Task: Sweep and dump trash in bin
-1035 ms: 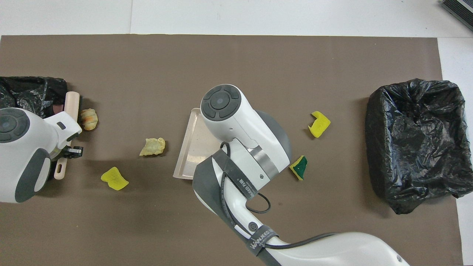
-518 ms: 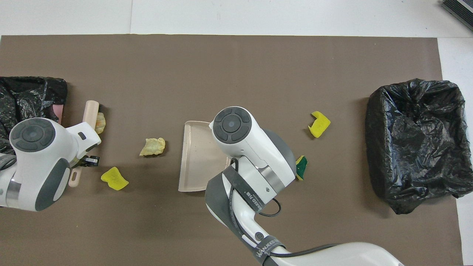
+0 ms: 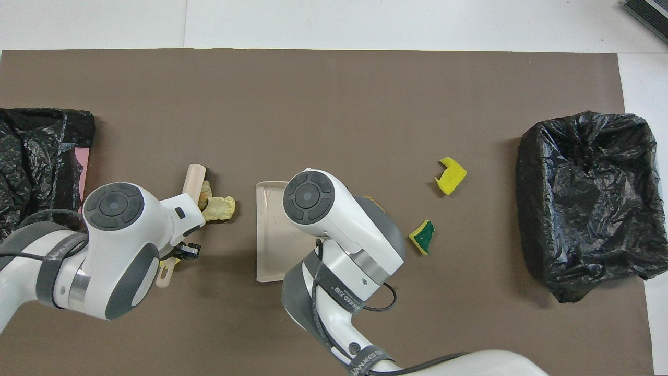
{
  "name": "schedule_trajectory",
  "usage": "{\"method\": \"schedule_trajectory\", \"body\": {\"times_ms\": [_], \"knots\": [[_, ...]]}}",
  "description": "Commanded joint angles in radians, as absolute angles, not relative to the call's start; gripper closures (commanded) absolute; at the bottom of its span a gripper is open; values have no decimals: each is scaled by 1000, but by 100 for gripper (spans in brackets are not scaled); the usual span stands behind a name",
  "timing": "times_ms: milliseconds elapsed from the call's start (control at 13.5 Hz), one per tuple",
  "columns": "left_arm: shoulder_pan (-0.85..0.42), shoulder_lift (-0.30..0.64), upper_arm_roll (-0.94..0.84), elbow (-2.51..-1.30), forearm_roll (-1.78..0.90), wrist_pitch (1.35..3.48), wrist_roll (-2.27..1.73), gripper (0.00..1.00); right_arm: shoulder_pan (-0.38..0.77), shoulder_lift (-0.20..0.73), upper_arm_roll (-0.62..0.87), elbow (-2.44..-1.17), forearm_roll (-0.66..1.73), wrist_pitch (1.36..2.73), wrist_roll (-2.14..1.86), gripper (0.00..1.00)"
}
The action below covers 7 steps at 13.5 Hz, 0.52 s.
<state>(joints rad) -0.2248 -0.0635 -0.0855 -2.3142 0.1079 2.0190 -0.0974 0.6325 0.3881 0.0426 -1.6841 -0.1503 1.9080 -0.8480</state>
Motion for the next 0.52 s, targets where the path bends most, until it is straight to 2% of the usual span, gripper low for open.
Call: {"method": "schedule_trajectory", "body": {"times_ms": [0, 222, 444], "knots": [[-255, -127, -74, -2296, 22, 1918, -83, 100, 630, 394, 46, -1721, -170, 1962, -877, 100], [-252, -227, -68, -2298, 18, 1778, -98, 100, 624, 400, 46, -1729, -160, 1982, -891, 100], [-241, -274, -63, -2327, 18, 1666, -200, 100, 621, 402, 46, -1729, -156, 1985, -885, 100]]}}
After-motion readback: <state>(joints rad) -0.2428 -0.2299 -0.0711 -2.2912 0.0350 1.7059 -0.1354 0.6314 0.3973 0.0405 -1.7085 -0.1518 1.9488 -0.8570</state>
